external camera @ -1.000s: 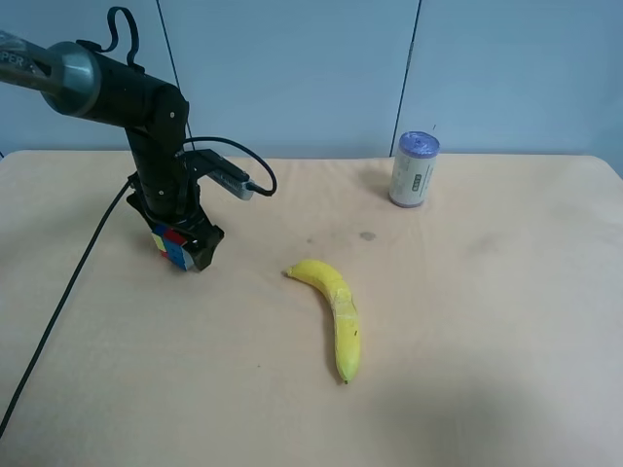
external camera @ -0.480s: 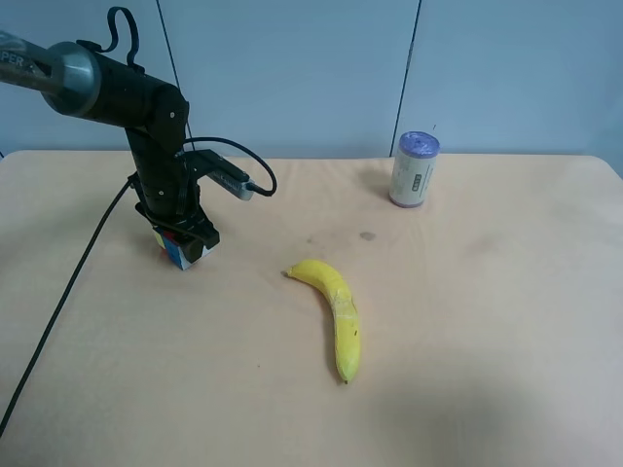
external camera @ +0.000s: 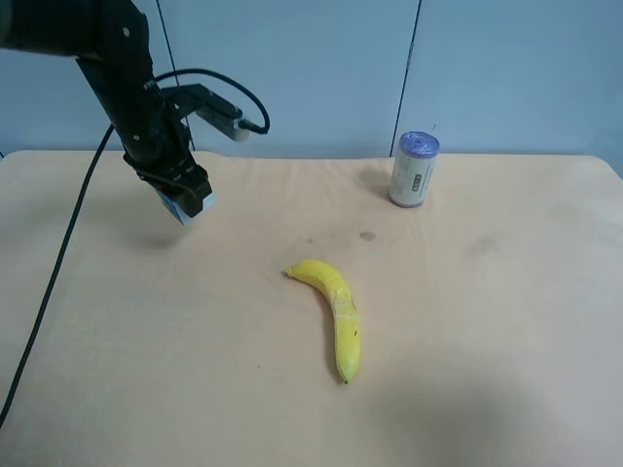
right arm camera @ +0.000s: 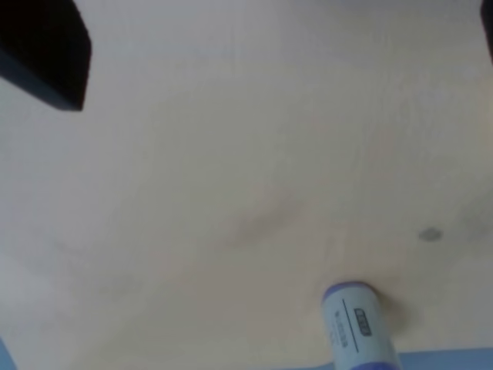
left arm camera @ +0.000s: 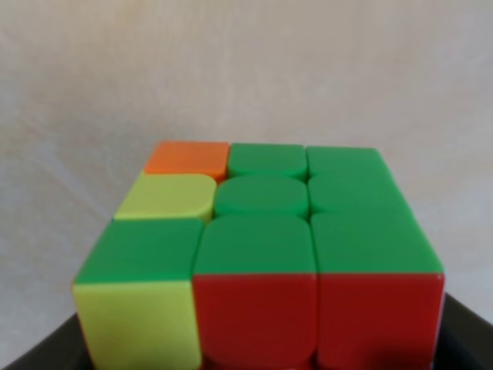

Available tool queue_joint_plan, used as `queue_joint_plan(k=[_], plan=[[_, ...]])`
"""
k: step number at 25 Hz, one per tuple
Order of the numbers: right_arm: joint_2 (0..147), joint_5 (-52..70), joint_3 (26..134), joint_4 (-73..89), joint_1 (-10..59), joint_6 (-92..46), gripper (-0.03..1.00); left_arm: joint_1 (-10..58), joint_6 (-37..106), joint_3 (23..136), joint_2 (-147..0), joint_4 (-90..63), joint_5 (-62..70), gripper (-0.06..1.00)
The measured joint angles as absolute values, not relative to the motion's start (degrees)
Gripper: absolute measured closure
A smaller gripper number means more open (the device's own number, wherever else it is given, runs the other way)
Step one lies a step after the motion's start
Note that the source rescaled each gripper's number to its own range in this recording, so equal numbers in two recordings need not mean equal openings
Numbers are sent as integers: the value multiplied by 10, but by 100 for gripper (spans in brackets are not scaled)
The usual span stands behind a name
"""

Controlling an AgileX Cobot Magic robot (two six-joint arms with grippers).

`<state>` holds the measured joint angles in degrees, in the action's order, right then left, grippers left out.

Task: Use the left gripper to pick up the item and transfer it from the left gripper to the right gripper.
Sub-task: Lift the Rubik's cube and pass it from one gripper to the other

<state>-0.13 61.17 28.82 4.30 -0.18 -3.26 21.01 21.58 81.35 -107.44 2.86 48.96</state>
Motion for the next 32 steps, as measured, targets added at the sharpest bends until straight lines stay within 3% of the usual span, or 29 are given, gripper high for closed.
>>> queue_joint_plan(k=[12, 32], plan=[[-1, 612, 288, 43, -2, -33, -3, 211, 392, 802, -917, -159, 563, 94], [-1, 612, 288, 43, -2, -33, -3, 212, 646, 532, -664, -460, 541, 94]])
